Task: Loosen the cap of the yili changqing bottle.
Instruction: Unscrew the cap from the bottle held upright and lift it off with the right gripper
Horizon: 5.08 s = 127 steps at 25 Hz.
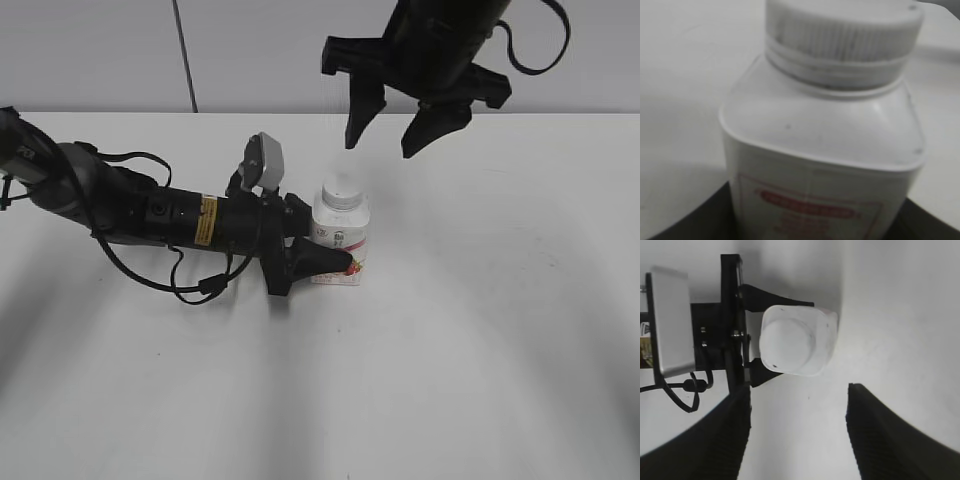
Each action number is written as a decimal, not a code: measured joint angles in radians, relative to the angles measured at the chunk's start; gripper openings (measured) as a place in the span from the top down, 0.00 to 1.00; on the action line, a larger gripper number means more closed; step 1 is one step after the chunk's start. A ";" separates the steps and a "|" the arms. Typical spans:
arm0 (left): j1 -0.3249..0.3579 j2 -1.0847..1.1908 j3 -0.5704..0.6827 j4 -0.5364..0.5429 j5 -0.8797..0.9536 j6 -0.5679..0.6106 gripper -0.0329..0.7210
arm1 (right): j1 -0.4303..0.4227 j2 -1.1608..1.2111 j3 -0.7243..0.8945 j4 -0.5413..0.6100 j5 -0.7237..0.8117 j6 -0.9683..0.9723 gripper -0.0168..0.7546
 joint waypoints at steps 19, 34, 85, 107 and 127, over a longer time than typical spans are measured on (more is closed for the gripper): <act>0.000 0.000 0.000 -0.002 0.001 0.000 0.43 | 0.034 0.134 -0.065 -0.015 -0.066 0.100 0.35; 0.000 0.000 0.000 -0.005 0.003 0.000 0.43 | 0.034 0.165 -0.081 -0.038 -0.053 0.104 0.35; 0.000 0.000 0.000 -0.007 0.006 0.000 0.43 | 0.035 0.223 -0.131 -0.012 -0.007 0.105 0.36; 0.000 0.000 0.000 -0.007 0.006 0.000 0.43 | 0.035 0.237 -0.131 0.002 0.007 0.100 0.46; 0.000 0.000 0.000 -0.003 0.006 0.001 0.45 | 0.035 0.237 -0.131 0.014 0.015 -0.296 0.46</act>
